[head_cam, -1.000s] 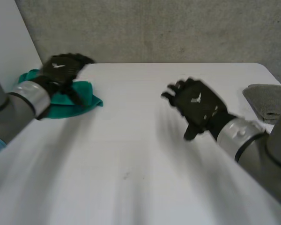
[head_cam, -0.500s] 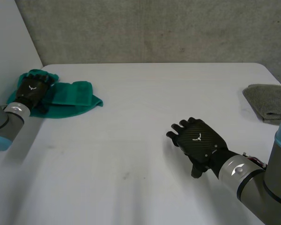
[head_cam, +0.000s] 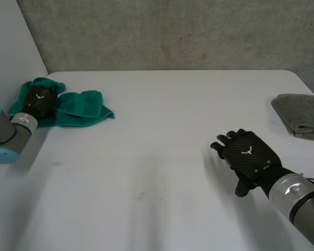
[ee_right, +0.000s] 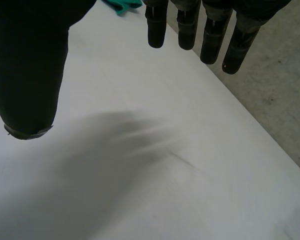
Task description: Fold the laundry.
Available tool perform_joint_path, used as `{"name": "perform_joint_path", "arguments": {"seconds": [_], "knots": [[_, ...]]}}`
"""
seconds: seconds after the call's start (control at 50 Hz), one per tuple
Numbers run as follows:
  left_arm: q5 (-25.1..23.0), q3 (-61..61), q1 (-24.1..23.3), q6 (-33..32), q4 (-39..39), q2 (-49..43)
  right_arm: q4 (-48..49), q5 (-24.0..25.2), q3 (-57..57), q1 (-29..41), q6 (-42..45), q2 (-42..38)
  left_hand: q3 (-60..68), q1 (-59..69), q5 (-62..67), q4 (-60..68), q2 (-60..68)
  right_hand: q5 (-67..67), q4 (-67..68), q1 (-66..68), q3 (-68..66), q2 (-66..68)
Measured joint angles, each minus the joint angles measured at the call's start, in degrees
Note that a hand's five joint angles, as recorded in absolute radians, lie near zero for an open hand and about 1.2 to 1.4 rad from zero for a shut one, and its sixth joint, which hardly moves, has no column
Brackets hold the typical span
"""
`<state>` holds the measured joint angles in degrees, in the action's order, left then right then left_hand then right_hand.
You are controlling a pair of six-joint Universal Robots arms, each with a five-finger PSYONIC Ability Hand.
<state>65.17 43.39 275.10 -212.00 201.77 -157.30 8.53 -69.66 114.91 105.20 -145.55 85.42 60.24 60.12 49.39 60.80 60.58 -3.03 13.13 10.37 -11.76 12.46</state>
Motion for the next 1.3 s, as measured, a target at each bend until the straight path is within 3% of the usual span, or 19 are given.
{"name": "perform_joint_path", "arguments": {"seconds": [0.16, 0.24, 0.32, 0.4, 0.42, 0.52, 0.56, 0.58, 0.62, 0.66, 0.72, 0.9, 1.0, 1.18, 1.3], "knots": [[-0.1, 4.4, -1.2, -3.5, 0.2, 2.2, 0.0, 0.0, 1.1, -0.9, 0.0, 2.6, 6.4, 0.7, 4.4, 7.5, 6.8, 0.0, 0.0, 0.0, 0.0, 0.0], [-0.3, 15.1, -4.3, -10.2, 1.6, 10.7, 0.0, 0.0, 1.4, -2.1, 0.0, 5.7, 6.6, 0.7, 4.4, 7.6, 6.9, 0.0, 0.0, 0.0, 0.0, 0.0], [-0.2, 23.8, -8.9, -11.2, 2.3, 18.9, 0.0, -0.3, 1.2, -3.3, -0.1, 7.0, 6.8, 0.7, 4.4, 7.7, 7.0, 0.0, 0.0, 0.0, 0.0, 0.0], [-0.1, 36.1, -16.7, -5.5, 2.0, 32.0, 0.0, -0.7, 0.7, -5.1, -0.2, 8.3, 6.9, 0.7, 4.4, 7.7, 7.1, 0.0, 0.0, 0.0, 0.0, 0.0], [-0.1, 36.1, -16.7, -5.5, 2.0, 32.0, 0.0, -0.7, 0.7, -5.1, -0.2, 8.3, 6.9, 0.7, 4.4, 7.7, 7.1, 0.0, 0.0, 0.0, 0.0, 0.0], [0.0, 48.5, -27.8, 6.7, 0.5, 44.4, 0.0, -1.5, -0.5, -7.5, -0.5, 8.9, 7.4, 0.7, 4.4, 7.8, 7.6, 0.0, 0.0, 0.0, 0.0, 0.0], [0.1, 51.4, -32.2, 10.2, -0.1, 46.8, -0.1, -2.0, -1.1, -8.2, -0.6, 8.9, 2.6, -3.2, 0.6, 2.8, 1.5, 0.0, 0.0, 0.0, 0.0, 0.0], [0.4, 53.0, -35.3, 12.4, -0.5, 48.0, -0.1, -2.3, -1.5, -8.6, -0.6, 8.8, -10.3, -16.9, -11.8, -10.2, -11.7, 0.0, 0.0, 0.0, 0.0, 0.0], [1.0, 54.7, -39.2, 14.8, -1.2, 49.1, -0.2, -2.6, -1.9, -8.9, -0.6, 8.7, -23.9, -30.0, -24.8, -24.3, -24.4, 0.0, 0.0, 0.0, 0.0, 0.0], [2.1, 55.6, -42.0, 16.3, -2.2, 49.7, -0.3, -3.0, -2.5, -9.1, -0.6, 8.4, -36.2, -39.0, -36.4, -37.3, -36.9, 0.0, 0.0, 0.0, 0.0, 0.0], [4.6, 55.9, -44.5, 17.3, -4.3, 50.0, -0.5, -3.4, -3.1, -9.1, -0.6, 7.8, -45.3, -46.7, -44.7, -46.4, -45.9, 0.0, 0.0, 0.0, 0.0, 0.0], [10.0, 53.8, -41.8, 16.9, -7.6, 52.6, -1.3, -3.3, -4.4, -8.7, -0.9, 5.0, -48.4, -49.1, -47.0, -49.4, -49.1, 0.0, 0.0, 0.0, 0.0, 0.0], [11.1, 53.0, -35.3, 16.3, -8.0, 55.3, -5.3, -2.7, -5.7, -7.5, -1.1, 4.1, -48.4, -49.1, -47.0, -49.4, -49.1, 0.0, 0.0, 0.0, 0.0, 0.0], [9.6, 49.4, -31.7, 14.9, -8.8, 51.8, -16.8, -1.9, -8.7, -5.4, -2.7, 2.3, -48.4, -48.9, -47.0, -49.3, -49.1, 0.0, 0.0, 0.0, 0.0, 0.0], [3.3, 41.9, -31.4, 10.3, -13.9, 41.9, -21.5, -1.6, -10.1, -3.9, -7.6, 0.2, -48.4, -48.9, -47.0, -49.3, -49.1, 0.0, 0.0, 0.0, 0.0, 0.0]]}}
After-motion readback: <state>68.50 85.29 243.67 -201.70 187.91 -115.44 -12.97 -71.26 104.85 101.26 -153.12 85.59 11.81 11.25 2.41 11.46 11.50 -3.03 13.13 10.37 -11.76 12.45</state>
